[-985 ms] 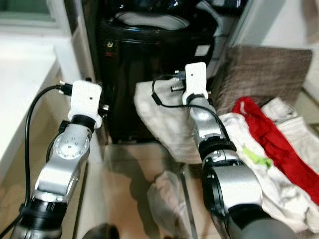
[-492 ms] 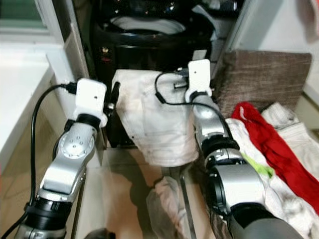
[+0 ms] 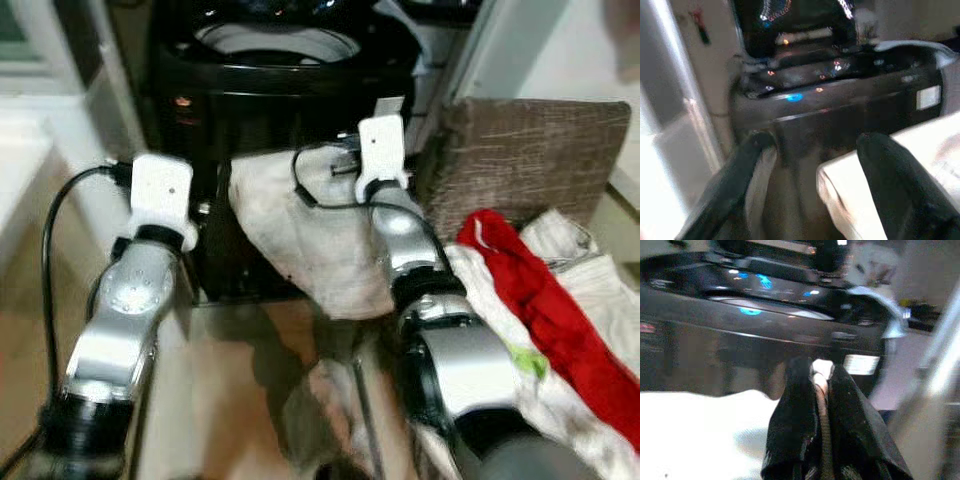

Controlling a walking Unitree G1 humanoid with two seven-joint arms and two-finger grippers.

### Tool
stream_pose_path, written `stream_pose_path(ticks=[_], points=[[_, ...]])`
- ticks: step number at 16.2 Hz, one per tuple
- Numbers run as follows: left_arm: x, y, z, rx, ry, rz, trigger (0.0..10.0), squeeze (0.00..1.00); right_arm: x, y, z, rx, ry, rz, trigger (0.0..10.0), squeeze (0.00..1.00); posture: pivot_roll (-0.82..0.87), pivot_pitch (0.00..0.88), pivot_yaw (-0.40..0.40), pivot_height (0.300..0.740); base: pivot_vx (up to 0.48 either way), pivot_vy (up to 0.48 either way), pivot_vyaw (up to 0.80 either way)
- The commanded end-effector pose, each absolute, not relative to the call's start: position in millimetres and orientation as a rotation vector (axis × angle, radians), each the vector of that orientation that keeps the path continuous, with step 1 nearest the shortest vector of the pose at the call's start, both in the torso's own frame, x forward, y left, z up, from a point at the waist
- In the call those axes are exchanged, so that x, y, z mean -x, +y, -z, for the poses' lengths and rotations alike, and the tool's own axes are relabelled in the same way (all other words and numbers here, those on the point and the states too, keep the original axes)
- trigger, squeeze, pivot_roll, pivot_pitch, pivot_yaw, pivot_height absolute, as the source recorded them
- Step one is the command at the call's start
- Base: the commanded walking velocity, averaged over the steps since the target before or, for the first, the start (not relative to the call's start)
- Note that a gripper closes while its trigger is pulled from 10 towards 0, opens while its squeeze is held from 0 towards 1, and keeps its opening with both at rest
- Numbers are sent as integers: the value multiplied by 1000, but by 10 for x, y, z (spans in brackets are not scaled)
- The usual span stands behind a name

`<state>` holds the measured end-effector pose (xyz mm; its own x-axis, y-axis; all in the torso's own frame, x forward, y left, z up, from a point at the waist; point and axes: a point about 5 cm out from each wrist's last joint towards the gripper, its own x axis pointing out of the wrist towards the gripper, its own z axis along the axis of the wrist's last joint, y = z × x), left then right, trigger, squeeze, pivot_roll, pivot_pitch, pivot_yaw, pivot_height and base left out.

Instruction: Clothes washing

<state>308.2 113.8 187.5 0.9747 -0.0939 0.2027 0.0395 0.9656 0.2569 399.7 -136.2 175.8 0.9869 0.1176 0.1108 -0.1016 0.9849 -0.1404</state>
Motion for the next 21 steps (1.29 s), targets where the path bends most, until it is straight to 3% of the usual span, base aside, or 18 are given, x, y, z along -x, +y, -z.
stream_pose_path(ticks=[1, 18, 21], points=[[-3087, 1133, -1922, -268, -236, 70, 10000, 0, -4038, -1352, -1983, 122, -206, -104, 10000, 0, 108, 0, -82, 733, 465, 0, 0], [-3099, 1111, -1959, -277, -238, 27, 10000, 0, -4081, -1232, -2118, 118, -213, -175, 10000, 0, 114, 12, -86, 740, 461, 0, 56], [-3108, 1086, -1977, -269, -243, 26, 10000, 0, -4078, -1258, -2080, 132, -197, -165, 10000, 0, 114, 14, -89, 740, 0, 0, 0]])
